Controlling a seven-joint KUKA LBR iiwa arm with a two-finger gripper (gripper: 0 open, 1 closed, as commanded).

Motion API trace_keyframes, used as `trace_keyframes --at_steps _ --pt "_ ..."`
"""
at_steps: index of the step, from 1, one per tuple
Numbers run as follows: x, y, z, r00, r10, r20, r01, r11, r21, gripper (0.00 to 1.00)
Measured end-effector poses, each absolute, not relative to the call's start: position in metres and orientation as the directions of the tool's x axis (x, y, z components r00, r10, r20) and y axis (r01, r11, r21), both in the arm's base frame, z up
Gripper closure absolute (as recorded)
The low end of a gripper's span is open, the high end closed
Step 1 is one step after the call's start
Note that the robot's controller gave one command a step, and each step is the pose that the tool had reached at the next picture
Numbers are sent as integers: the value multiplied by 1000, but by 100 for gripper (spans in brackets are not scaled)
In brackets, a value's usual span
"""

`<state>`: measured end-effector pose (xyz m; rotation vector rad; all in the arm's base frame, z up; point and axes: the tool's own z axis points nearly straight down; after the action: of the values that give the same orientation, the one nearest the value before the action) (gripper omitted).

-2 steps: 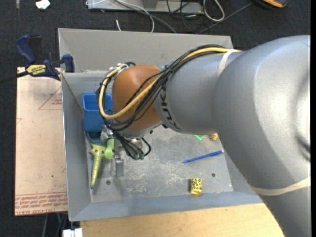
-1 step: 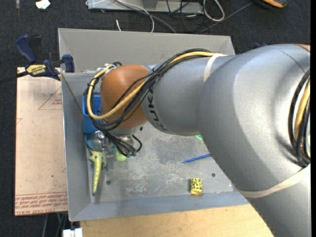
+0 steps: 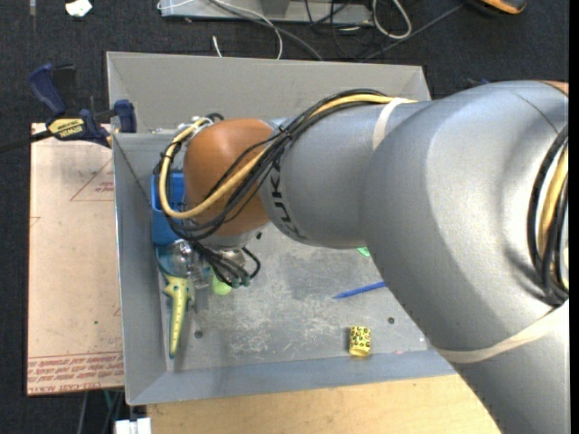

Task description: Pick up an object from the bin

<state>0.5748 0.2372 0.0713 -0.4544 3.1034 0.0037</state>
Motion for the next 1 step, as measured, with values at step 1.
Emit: trace_keyframes --at_steps 1 --pt "577 235 130 -956 -292 -3 -292 956 0 100"
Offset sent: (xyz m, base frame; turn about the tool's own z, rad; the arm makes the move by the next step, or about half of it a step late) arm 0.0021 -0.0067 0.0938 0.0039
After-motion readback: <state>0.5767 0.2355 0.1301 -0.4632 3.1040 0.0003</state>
